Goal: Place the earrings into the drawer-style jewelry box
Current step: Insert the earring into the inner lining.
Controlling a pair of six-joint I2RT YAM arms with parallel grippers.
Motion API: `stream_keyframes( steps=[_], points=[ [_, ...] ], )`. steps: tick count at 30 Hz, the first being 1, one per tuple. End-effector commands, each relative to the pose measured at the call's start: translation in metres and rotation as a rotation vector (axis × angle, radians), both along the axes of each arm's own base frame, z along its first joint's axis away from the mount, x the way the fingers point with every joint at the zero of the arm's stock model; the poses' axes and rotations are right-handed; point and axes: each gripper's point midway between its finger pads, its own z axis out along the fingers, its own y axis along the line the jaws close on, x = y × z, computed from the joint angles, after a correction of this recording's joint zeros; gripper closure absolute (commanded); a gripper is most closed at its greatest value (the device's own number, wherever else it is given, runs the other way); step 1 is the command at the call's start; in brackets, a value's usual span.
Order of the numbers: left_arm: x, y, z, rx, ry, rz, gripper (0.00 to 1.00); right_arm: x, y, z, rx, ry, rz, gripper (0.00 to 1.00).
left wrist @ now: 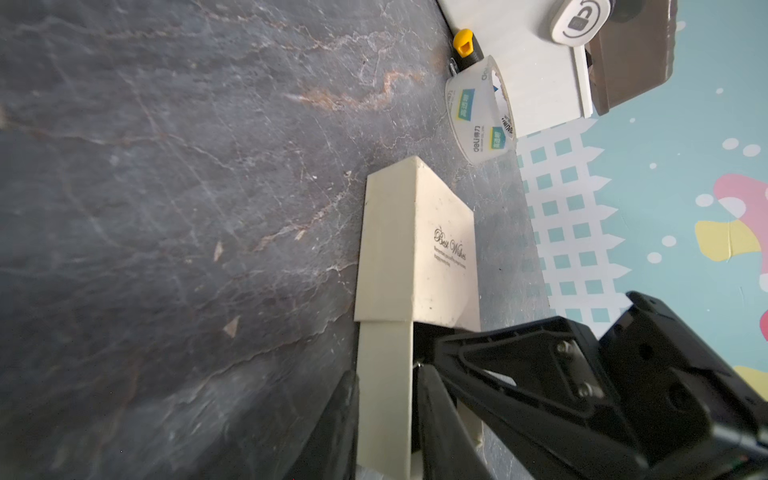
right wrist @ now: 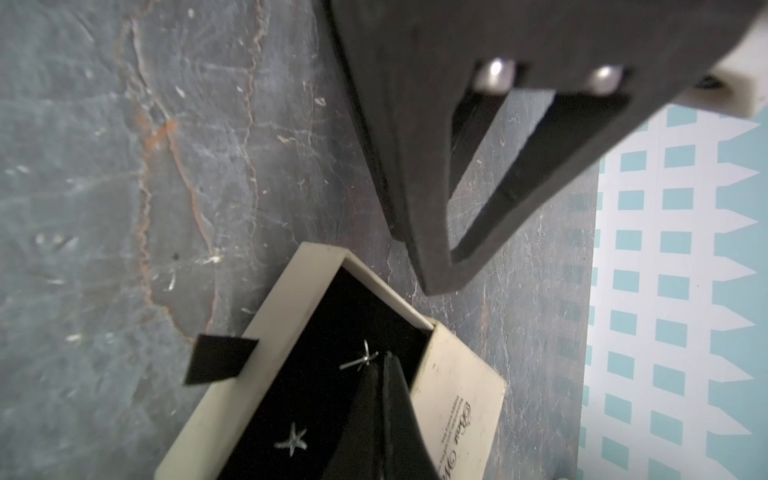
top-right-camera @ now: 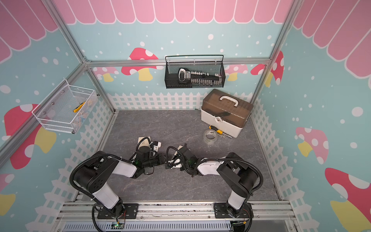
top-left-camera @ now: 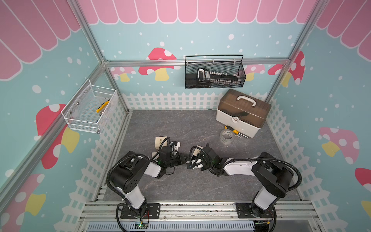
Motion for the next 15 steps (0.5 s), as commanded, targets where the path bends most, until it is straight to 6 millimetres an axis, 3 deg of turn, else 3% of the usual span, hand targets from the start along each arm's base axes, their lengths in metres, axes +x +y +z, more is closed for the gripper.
stream_keyframes(
  steps=[1, 4, 8, 15],
  points=[
    [0.007, 0.006, 0.01, -0.003, -0.031, 0.006, 0.7, 0.001, 0.008, 0.04, 0.102, 0.024, -0.054, 1.0],
    [0.012, 0.011, 0.013, 0.014, -0.041, 0.01, 0.69, -0.001, 0.004, 0.055, 0.171, 0.104, -0.149, 0.89],
    [0.012, 0.012, 0.015, 0.05, -0.045, -0.001, 0.69, 0.008, -0.009, 0.075, 0.301, 0.222, -0.396, 0.86],
    [0.01, 0.017, 0.026, 0.136, -0.07, -0.004, 0.69, 0.012, -0.024, 0.08, 0.29, 0.582, -0.718, 0.79]
  ],
)
